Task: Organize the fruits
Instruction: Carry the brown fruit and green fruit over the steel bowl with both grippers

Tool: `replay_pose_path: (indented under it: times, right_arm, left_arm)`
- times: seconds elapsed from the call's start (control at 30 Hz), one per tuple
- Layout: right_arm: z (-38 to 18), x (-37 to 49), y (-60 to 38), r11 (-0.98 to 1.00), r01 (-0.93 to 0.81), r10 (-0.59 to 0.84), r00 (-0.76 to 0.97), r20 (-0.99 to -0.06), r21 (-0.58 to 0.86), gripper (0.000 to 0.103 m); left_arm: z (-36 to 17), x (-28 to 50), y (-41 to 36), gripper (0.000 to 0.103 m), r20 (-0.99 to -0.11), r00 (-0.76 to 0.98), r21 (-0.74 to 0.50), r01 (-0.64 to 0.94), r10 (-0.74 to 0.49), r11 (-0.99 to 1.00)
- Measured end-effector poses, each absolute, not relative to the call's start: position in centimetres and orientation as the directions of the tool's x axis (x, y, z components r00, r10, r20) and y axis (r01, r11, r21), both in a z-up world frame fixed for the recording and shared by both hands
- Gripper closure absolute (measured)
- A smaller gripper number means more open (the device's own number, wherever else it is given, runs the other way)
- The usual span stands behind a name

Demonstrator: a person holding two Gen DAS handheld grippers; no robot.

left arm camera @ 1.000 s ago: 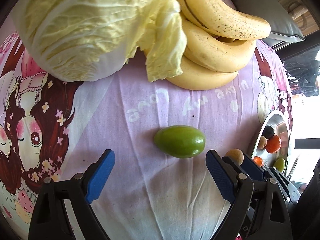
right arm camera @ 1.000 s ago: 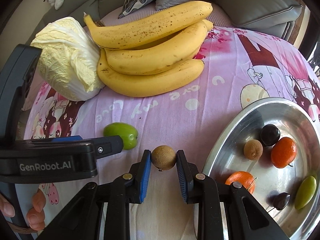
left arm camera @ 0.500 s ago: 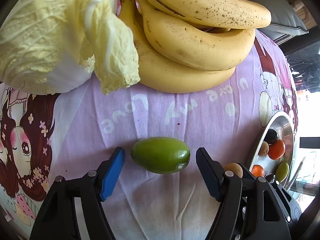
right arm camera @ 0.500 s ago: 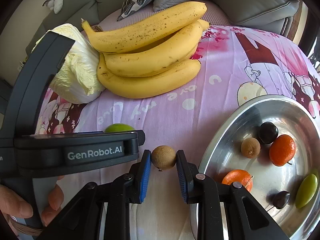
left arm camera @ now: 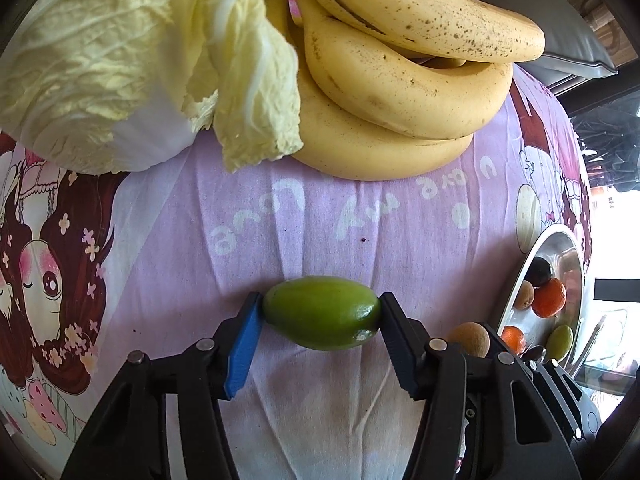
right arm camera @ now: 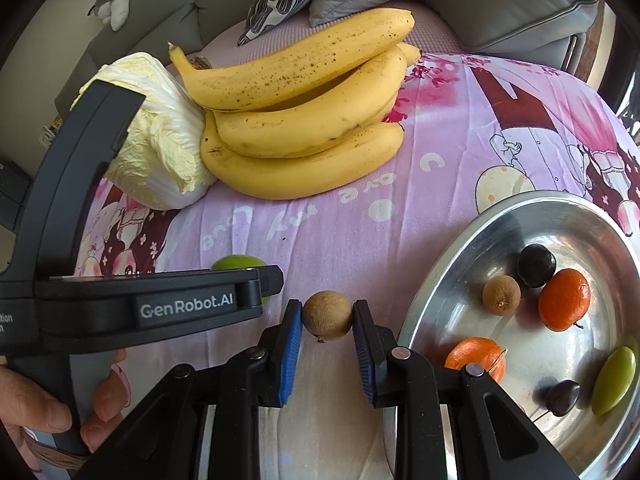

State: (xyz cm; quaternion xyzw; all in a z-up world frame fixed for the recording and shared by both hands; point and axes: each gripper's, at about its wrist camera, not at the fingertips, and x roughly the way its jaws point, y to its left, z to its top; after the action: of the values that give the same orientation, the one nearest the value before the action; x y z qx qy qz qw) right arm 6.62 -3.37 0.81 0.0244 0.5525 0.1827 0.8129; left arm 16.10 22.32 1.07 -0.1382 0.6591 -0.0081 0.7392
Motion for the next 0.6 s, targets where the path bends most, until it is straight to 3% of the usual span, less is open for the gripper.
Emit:
replay_pose_path:
  times: [0.6]
  right_arm:
    - [1.0,5.6,-1.9,0.922,-0.310,0.327,0.302,-0.895,0.233,0.075]
  left_arm:
    - [-1.2,10.8,26.9,0.043,-0.962,0.128,-0.267,-0.286,-0.239,0.920]
